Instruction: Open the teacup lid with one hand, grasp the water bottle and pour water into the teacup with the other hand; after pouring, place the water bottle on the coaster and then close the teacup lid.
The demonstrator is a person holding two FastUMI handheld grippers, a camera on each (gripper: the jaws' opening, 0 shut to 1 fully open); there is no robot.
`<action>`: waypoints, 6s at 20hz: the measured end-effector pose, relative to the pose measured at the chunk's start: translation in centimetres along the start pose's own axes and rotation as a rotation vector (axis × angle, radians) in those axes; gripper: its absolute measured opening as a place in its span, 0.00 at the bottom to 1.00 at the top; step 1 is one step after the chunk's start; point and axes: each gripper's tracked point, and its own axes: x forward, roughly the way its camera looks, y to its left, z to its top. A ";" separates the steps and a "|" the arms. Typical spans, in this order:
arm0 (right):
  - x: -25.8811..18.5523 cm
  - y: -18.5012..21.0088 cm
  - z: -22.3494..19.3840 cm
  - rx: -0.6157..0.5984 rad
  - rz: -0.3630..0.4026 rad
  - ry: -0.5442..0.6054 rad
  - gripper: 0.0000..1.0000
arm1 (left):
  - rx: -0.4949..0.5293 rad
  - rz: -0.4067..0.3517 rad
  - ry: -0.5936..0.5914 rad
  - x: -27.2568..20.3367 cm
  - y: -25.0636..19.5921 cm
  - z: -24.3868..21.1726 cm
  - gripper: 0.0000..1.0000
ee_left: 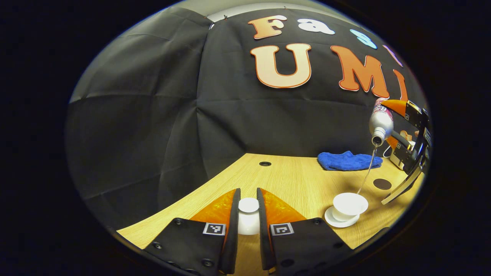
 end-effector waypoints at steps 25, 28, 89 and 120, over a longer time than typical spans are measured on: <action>0.7 0.4 0.8 -0.015 0.086 -0.165 0.78 | 0.010 -0.042 -0.033 -0.8 -2.4 0.7 0.24; 0.3 1.5 0.6 0.099 0.140 -0.121 0.78 | -0.004 -0.062 -0.048 -0.8 -3.5 1.3 0.28; -7.5 18.2 -12.5 1.791 0.600 0.685 0.98 | 0.051 -0.265 0.069 1.2 -19.9 -2.5 0.28; -13.2 0.7 -22.7 1.756 0.093 0.535 0.97 | 0.009 -0.329 -0.276 -4.3 -27.2 13.5 1.00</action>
